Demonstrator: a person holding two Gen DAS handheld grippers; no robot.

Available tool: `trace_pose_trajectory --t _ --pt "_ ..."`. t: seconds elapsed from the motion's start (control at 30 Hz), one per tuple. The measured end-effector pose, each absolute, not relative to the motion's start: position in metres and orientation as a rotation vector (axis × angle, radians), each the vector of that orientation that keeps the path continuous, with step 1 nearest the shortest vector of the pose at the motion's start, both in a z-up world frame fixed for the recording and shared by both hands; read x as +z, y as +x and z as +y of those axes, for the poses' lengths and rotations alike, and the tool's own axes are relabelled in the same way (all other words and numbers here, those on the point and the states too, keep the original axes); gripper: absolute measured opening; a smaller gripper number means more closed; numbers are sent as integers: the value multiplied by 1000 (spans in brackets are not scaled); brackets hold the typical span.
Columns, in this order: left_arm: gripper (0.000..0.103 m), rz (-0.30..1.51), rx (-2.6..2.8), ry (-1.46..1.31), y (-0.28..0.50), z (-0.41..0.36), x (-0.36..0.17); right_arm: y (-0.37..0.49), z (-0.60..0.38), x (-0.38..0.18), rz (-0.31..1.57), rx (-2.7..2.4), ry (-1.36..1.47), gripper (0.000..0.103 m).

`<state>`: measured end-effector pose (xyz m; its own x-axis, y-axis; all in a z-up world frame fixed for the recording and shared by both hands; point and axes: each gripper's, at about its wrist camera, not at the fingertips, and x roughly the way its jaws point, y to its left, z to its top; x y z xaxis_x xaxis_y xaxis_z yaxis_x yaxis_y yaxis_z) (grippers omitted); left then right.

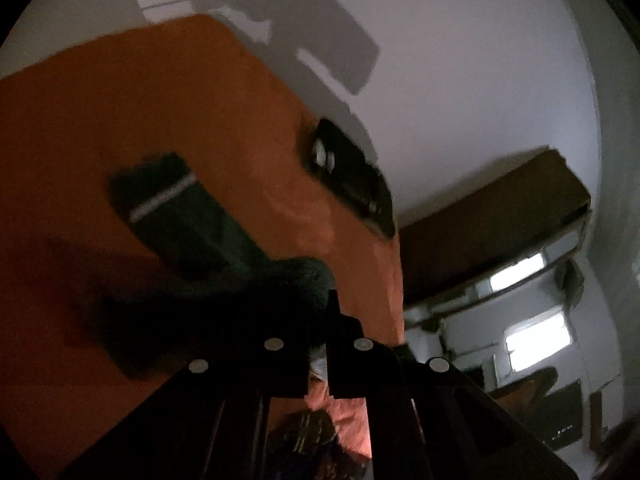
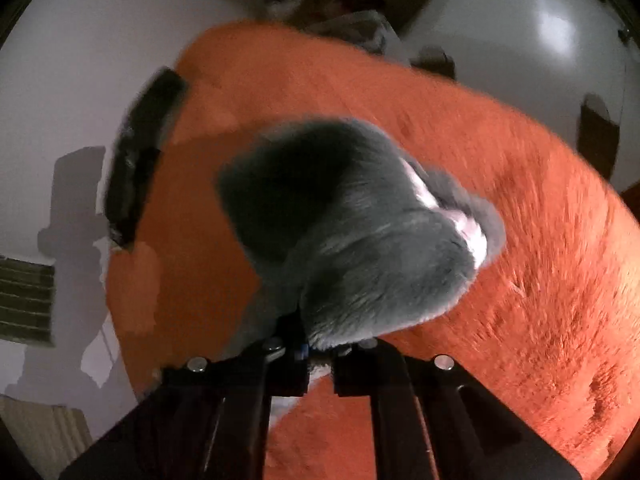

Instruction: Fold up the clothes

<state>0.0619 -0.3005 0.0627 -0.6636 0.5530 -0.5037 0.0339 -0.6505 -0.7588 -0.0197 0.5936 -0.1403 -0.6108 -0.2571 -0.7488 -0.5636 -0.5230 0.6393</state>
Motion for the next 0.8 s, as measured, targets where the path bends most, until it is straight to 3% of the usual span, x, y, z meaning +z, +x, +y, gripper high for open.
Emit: trace_pose_trajectory --t 0.13,0.3,0.4,0.43,0.47,0.5,0.53,0.57,0.6,0.7,0.8 --pt "6 -1174 2367 -1093 23 -317 79 -39 589 -78 1528 2329 -1178 6" --pt "6 -1340 2465 -1167 -75 -353 87 -146 589 -3 1447 2383 -1200 6" --pt "6 -1623 2615 -1074 -128 -408 90 -210 582 39 1476 2422 -1077 10" --pt "7 -1760 2613 -1030 -138 -425 86 -223 579 47 1509 2418 -1030 33" --pt "9 -1884 2558 -989 -139 -436 80 -235 574 54 1531 2417 -1007 77" --pt "19 -2006 2497 -947 -141 -447 74 -243 565 59 1526 2429 -1014 92" --pt "29 -2106 2439 -914 -143 -457 68 -246 554 61 1502 2452 -1020 98" --pt "51 -2100 2425 -947 -143 -461 64 -250 544 62 1466 2480 -1045 98" --pt "61 -2052 2454 -976 -142 -462 62 -252 533 58 1416 2518 -1099 98" --pt "61 -1929 2507 -1044 -134 -464 51 -247 502 35 1326 2597 -1254 98" --pt "61 -1802 2439 -1155 -111 -451 21 -225 474 4 1360 2616 -1410 98"
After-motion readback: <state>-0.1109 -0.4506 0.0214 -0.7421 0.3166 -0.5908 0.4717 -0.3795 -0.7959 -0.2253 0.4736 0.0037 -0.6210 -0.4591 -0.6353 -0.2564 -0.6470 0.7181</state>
